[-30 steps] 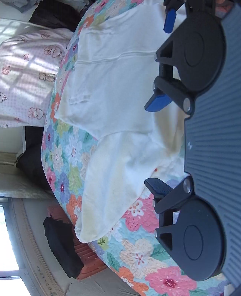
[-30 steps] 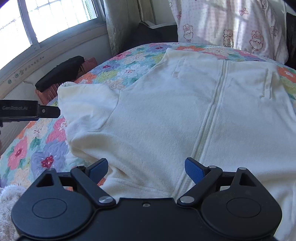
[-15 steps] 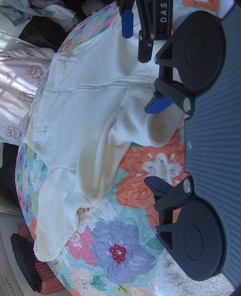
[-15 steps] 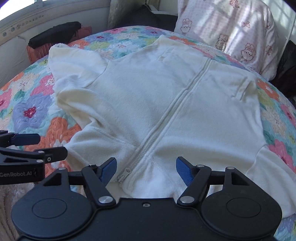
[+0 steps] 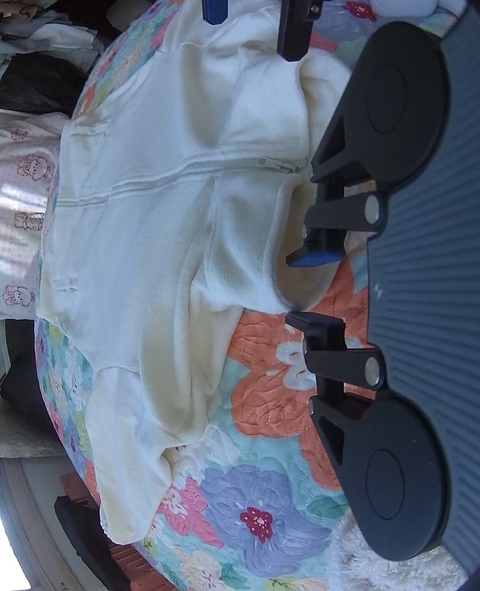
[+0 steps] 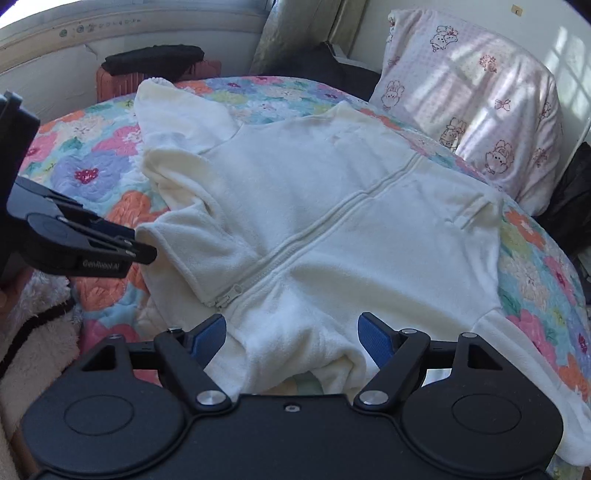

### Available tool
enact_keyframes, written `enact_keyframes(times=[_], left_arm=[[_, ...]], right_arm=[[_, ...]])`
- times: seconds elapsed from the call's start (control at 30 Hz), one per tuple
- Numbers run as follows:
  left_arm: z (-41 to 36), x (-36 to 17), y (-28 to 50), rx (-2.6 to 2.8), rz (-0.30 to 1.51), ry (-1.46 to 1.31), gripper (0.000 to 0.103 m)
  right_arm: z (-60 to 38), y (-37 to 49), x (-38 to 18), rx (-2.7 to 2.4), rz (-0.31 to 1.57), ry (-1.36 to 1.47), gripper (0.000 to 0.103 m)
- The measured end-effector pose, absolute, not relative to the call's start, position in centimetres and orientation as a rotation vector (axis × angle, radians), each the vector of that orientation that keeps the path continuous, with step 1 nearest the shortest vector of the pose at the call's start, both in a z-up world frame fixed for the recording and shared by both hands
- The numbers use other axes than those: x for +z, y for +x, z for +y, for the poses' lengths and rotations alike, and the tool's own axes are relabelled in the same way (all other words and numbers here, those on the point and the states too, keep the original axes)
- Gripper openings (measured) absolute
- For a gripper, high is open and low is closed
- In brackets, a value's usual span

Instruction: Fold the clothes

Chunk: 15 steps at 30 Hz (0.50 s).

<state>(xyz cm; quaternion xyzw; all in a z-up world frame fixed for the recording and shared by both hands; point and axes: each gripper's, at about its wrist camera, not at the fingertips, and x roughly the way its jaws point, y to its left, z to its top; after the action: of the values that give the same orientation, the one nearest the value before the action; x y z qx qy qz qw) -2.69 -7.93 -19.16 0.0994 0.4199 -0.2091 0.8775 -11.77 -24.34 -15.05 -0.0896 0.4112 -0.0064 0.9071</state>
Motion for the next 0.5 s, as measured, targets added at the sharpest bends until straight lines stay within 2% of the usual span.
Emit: enact_keyframes(times=[0.07,0.17,0.27,0.3,0.37,0.4,0.43,0.47,0.5], left_arm=[[-7.7,-19.6,-2.2,-0.397,0.914,0.211,0.025],[-6.9,-19.8,-1.0,-0.368,0.946,0.128,0.032],[-6.8,-20.6,0.5,-0.392,1.006,0.044,0.03],[-7.0,-20.6,0.8,-0.396,0.999,0.04,0.027],[-7.6,-20.4,1.0,-0.416,0.953,0.052,0.008],[-7.8,-20.0,0.5,-0.408,0.912,0.068,0.006],[-8.0,-19.6,0.0,-0.4,0.871,0.084,0.006],[-8.2,-19.2,-0.5,-0.392,0.829,0.099,0.005],[-7.8,-18.4,-1.3,-0.377,0.779,0.094,0.005]], right_arm=[[-24.7,-10.6,-16.2,0.015,0.87,-0.148,0.075],[-25.1,-9.9,-19.1,0.013,0.939,-0.136,0.075],[-24.7,-10.2,-20.8,-0.008,0.946,-0.197,0.075],[-24.4,-10.0,-21.2,-0.009,0.943,-0.229,0.076],[-23.8,-9.8,-22.4,-0.007,0.926,-0.299,0.077],[-24.3,-9.7,-22.8,0.001,0.922,-0.289,0.075],[-24.9,-9.6,-23.2,0.007,0.917,-0.276,0.07],[-25.8,-9.7,-23.2,0.002,0.907,-0.233,0.054],[-26.8,-10.0,-22.8,-0.011,0.897,-0.191,0.029]])
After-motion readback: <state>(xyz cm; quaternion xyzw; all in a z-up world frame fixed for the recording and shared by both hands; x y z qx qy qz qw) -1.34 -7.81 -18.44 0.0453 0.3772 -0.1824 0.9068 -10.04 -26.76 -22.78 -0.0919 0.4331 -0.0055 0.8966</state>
